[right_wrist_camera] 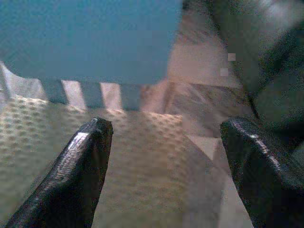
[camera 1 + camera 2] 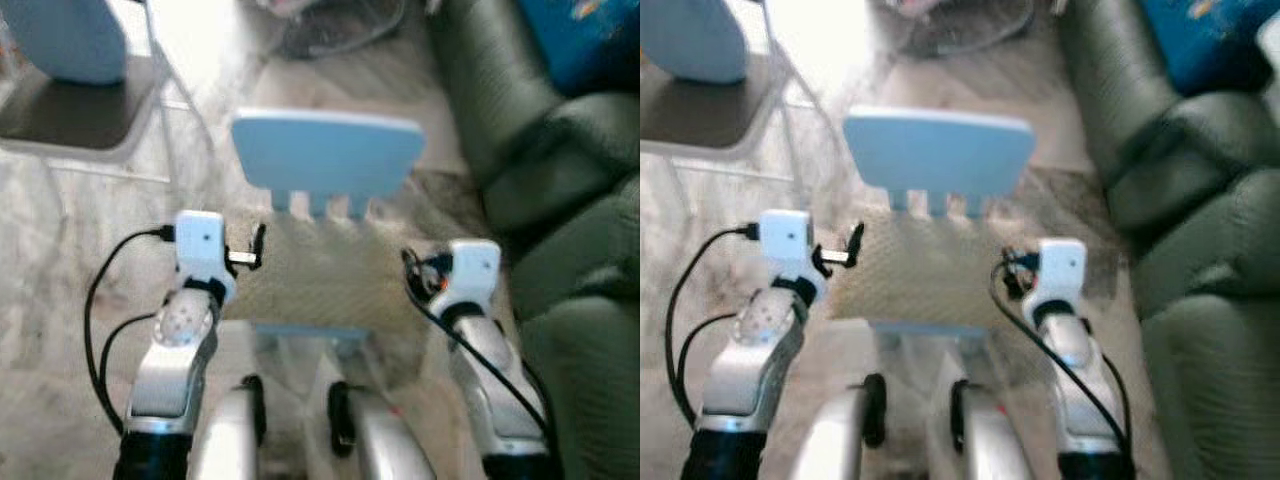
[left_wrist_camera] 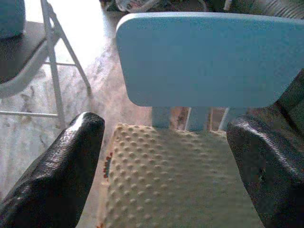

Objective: Move the pillow to the sofa

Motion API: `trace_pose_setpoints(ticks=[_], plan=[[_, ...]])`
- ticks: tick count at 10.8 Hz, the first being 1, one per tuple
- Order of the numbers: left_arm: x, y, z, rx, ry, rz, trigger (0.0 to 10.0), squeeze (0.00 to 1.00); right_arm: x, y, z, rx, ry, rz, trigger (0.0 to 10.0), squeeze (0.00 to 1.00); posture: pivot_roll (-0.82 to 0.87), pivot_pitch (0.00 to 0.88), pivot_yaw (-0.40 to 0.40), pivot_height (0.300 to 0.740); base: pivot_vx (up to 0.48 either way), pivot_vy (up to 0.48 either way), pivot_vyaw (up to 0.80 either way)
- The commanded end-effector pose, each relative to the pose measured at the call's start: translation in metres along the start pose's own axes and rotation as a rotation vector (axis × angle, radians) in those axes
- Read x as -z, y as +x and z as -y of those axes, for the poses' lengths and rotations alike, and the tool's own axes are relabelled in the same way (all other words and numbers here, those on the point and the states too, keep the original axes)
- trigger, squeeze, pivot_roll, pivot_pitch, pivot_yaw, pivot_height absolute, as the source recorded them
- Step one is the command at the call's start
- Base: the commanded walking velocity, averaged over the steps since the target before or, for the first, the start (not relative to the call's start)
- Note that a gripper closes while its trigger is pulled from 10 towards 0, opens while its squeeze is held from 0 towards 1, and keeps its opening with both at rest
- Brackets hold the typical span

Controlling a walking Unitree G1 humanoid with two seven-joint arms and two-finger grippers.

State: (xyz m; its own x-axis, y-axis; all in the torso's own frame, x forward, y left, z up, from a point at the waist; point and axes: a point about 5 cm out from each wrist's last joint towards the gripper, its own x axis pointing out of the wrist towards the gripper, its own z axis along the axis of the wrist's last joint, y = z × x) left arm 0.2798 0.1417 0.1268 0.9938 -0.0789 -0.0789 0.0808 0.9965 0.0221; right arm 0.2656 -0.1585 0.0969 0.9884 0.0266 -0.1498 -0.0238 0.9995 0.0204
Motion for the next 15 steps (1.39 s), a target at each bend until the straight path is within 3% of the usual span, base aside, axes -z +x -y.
trace_pose_setpoints(ticks=[1, 2, 4, 10, 15], plan=[[0.01, -0.006, -0.013, -0.05, 0.008, -0.03, 10.0, 0.0, 0.004, -0.004, 0.002, 0.003, 0.004, -0.012, 10.0, 0.0, -0.04, 0.285, -0.058, 0.74, 0.0, 0.0, 0.0], [0.014, -0.011, -0.02, -0.065, 0.033, -0.026, 10.0, 0.0, 0.004, -0.006, 0.005, 0.006, 0.001, -0.009, 10.0, 0.0, -0.04, 0.283, -0.059, 0.74, 0.0, 0.0, 0.0], [0.017, -0.015, -0.02, -0.049, 0.07, -0.007, 10.0, 0.0, 0.004, -0.007, 0.007, 0.01, 0.0, -0.004, 10.0, 0.0, -0.03, 0.277, -0.061, 0.74, 0.0, 0.0, 0.0], [0.021, -0.015, -0.016, -0.025, 0.071, -0.012, 10.0, 0.0, 0.004, -0.006, 0.006, 0.005, -0.002, -0.001, 10.0, 0.0, -0.04, 0.284, -0.063, 0.736, 0.0, 0.0, 0.0], [0.021, -0.014, -0.015, -0.024, 0.066, -0.022, 10.0, 0.0, 0.004, -0.006, 0.004, 0.007, 0.012, -0.001, 10.0, 0.0, -0.04, 0.296, -0.057, 0.658, 0.0, 0.0, 0.0]])
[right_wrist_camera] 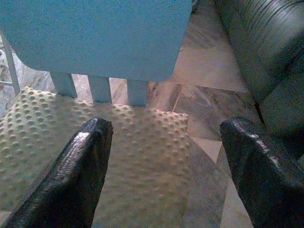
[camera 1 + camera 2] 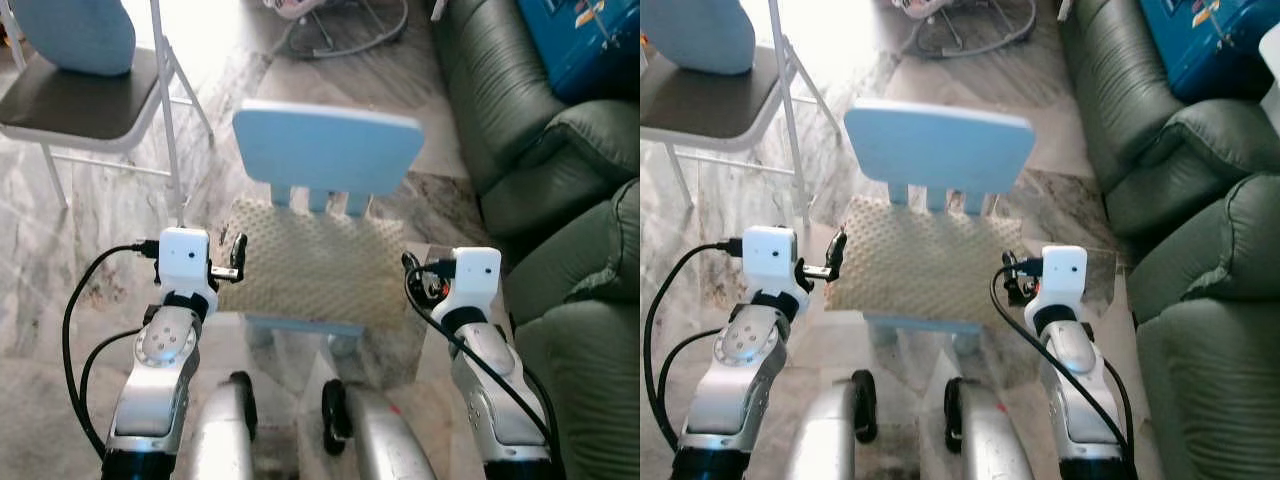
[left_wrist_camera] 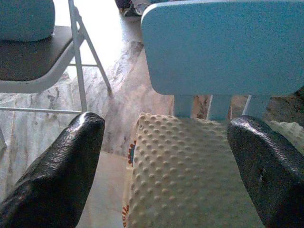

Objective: Move the pillow to the sofa

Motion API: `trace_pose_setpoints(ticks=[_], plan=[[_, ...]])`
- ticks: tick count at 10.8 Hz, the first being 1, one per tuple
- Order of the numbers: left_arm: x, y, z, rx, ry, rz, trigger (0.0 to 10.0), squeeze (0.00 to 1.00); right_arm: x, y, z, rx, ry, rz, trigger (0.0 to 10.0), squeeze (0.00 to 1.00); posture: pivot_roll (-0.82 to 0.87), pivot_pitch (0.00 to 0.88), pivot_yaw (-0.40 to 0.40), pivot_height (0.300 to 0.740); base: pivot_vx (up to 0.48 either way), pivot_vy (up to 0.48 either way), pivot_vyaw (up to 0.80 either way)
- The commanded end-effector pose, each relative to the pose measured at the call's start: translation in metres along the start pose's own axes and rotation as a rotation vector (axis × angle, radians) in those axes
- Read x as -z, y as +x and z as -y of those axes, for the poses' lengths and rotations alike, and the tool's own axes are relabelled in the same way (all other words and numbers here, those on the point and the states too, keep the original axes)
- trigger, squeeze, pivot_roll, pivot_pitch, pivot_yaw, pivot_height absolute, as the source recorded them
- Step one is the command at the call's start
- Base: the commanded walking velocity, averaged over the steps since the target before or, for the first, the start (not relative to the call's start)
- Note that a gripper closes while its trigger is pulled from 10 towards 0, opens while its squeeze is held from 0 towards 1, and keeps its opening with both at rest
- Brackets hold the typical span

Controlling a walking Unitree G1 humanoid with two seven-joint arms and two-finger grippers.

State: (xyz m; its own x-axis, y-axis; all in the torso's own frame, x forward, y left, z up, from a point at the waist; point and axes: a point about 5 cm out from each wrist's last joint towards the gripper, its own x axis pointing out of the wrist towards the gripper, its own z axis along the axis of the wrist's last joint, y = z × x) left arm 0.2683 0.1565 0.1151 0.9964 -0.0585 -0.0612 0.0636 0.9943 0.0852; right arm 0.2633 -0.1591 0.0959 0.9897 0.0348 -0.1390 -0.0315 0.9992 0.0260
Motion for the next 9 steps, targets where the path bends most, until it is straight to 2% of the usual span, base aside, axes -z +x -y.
trace_pose_setpoints(ticks=[1, 9], plan=[[0.0075, -0.0019, -0.0002, -0.002, 0.004, -0.039, 10.0, 0.0, 0.0027, -0.0033, 0.0036, 0.016, 0.01, -0.008, 10.0, 0.0, -0.04, 0.298, -0.057, 0.654, 0.0, 0.0, 0.0], [0.0054, -0.0004, 0.0017, -0.007, 0.004, -0.035, 10.0, 0.0, 0.0011, -0.001, 0.0014, 0.005, 0.016, -0.002, 10.0, 0.0, -0.03, 0.298, -0.057, 0.654, 0.0, 0.0, 0.0]])
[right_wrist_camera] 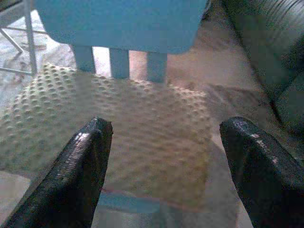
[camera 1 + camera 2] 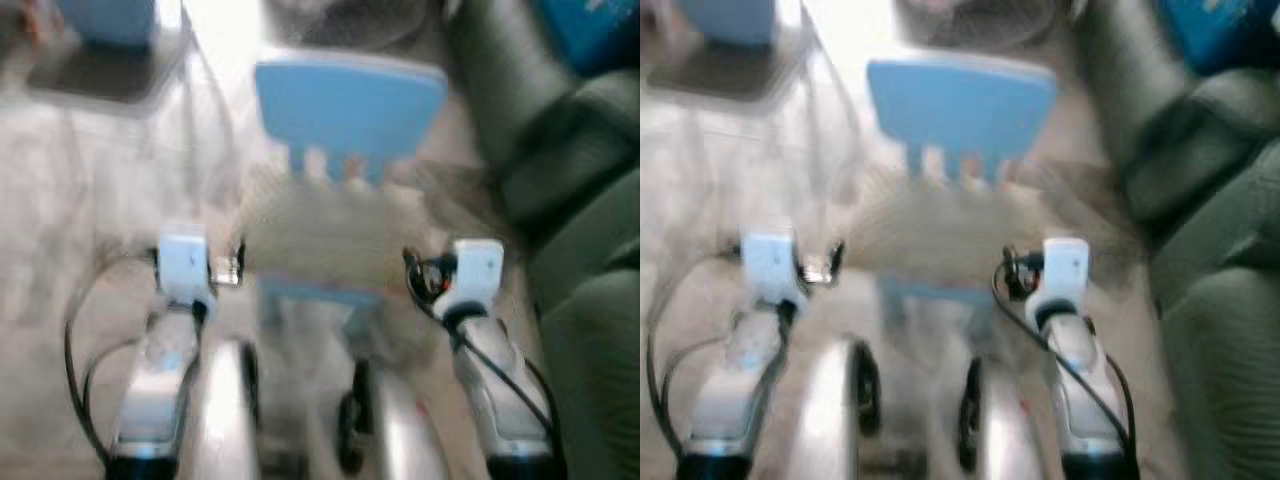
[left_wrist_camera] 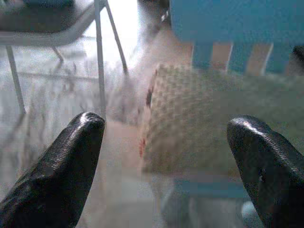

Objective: Move the pillow to the sofa

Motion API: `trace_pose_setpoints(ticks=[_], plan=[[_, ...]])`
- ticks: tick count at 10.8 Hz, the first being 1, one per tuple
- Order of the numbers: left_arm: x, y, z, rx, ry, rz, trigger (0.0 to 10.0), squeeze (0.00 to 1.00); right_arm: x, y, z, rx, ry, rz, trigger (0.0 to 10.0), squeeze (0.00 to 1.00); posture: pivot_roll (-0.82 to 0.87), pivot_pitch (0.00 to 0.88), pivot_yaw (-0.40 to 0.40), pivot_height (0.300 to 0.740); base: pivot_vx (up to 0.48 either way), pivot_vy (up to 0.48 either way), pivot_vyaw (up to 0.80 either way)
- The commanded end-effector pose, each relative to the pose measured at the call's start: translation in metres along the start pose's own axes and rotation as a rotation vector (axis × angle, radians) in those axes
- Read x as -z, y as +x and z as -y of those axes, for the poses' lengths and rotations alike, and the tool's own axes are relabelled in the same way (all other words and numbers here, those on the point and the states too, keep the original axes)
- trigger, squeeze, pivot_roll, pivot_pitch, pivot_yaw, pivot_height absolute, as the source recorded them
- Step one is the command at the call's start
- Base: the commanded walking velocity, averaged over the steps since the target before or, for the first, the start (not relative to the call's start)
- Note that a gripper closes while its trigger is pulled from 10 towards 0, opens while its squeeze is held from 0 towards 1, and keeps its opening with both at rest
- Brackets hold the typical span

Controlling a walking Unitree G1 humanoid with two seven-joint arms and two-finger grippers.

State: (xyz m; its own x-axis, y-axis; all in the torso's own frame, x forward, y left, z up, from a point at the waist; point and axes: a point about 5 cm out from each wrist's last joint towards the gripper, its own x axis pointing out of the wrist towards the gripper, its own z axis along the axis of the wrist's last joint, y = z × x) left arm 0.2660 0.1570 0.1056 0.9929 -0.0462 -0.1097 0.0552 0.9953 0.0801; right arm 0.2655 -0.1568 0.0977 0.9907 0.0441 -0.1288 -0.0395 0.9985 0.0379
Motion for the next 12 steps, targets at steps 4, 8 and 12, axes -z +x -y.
trace_pose_setpoints(ticks=[4, 8, 12], plan=[[-0.005, 0.0014, 0.0018, -0.007, 0.017, 0.017, 10.0, 0.0, 0.0034, -0.0022, 0.0029, 0.01, 0.01, -0.012, 10.0, 0.0, -0.03, 0.302, -0.058, 0.654, 0.0, 0.0, 0.0], [-0.005, 0.0019, 0.003, -0.016, 0.025, 0.013, 10.0, 0.0, 0.0039, -0.0014, 0.0014, -0.005, 0.009, -0.014, 10.0, 0.0, -0.03, 0.298, -0.056, 0.644, 0.0, 0.0, 0.0], [-0.0054, 0.0028, 0.0042, -0.011, 0.022, 0.013, 10.0, 0.0, 0.0042, -0.0009, -0.0004, -0.014, 0.011, -0.012, 10.0, 0.0, -0.03, 0.297, -0.055, 0.584, 0.0, 0.0, 0.0]])
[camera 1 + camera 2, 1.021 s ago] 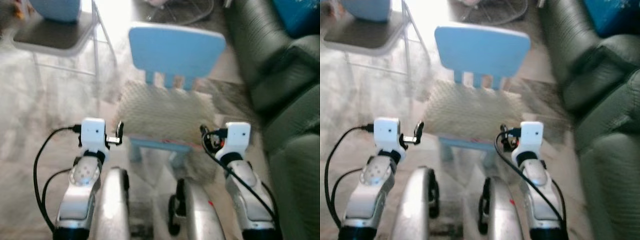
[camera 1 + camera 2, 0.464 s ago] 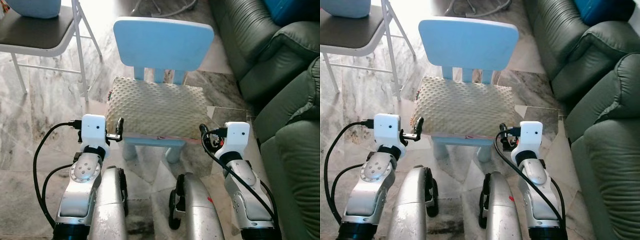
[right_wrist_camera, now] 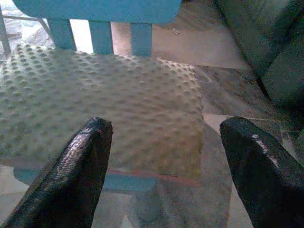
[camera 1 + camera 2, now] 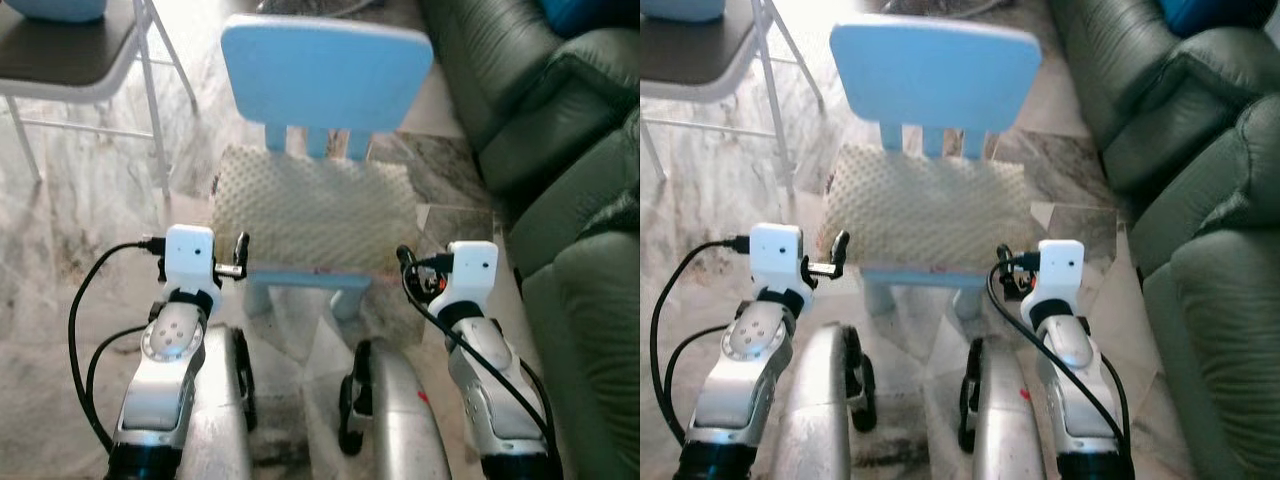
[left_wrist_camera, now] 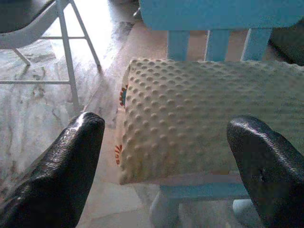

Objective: Move the pillow to the sofa

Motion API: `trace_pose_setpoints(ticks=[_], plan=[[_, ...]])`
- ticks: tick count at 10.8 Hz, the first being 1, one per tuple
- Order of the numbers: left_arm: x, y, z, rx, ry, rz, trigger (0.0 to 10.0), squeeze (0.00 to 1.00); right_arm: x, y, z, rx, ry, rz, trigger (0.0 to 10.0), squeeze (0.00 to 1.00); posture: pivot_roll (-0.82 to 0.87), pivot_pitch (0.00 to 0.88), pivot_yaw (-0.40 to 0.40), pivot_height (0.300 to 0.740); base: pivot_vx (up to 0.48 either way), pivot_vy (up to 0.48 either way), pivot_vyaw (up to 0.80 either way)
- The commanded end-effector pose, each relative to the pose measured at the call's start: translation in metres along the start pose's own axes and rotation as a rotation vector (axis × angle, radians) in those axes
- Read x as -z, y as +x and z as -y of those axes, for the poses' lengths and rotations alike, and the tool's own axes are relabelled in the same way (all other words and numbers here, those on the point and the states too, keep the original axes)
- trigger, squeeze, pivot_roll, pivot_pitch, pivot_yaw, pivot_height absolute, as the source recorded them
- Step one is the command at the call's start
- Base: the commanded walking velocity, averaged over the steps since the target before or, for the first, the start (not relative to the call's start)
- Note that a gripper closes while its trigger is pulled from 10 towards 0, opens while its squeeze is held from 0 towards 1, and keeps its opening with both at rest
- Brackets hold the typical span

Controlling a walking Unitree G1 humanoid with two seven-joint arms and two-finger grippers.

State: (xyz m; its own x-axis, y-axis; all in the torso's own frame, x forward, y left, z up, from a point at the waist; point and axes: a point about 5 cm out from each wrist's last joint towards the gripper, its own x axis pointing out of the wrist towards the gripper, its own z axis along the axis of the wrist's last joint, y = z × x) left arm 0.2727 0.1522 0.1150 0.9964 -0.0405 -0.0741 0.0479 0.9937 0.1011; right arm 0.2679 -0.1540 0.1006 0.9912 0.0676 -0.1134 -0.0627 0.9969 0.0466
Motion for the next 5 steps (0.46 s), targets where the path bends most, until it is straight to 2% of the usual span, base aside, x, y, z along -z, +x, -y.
trace_pose_setpoints(ticks=[1, 5], plan=[[0.0047, -0.0033, 0.0008, -0.005, 0.002, -0.023, 10.0, 0.0, 0.0065, -0.0024, 0.002, 0.01, 0.008, -0.024, 10.0, 0.0, -0.03, 0.299, -0.055, 0.584, 0.0, 0.0, 0.0], [0.0024, -0.003, 0.0021, 0.019, -0.018, -0.016, 10.0, 0.0, 0.0042, -0.0006, 0.0013, 0.01, 0.017, -0.019, 10.0, 0.0, -0.03, 0.311, -0.055, 0.584, 0.0, 0.0, 0.0]])
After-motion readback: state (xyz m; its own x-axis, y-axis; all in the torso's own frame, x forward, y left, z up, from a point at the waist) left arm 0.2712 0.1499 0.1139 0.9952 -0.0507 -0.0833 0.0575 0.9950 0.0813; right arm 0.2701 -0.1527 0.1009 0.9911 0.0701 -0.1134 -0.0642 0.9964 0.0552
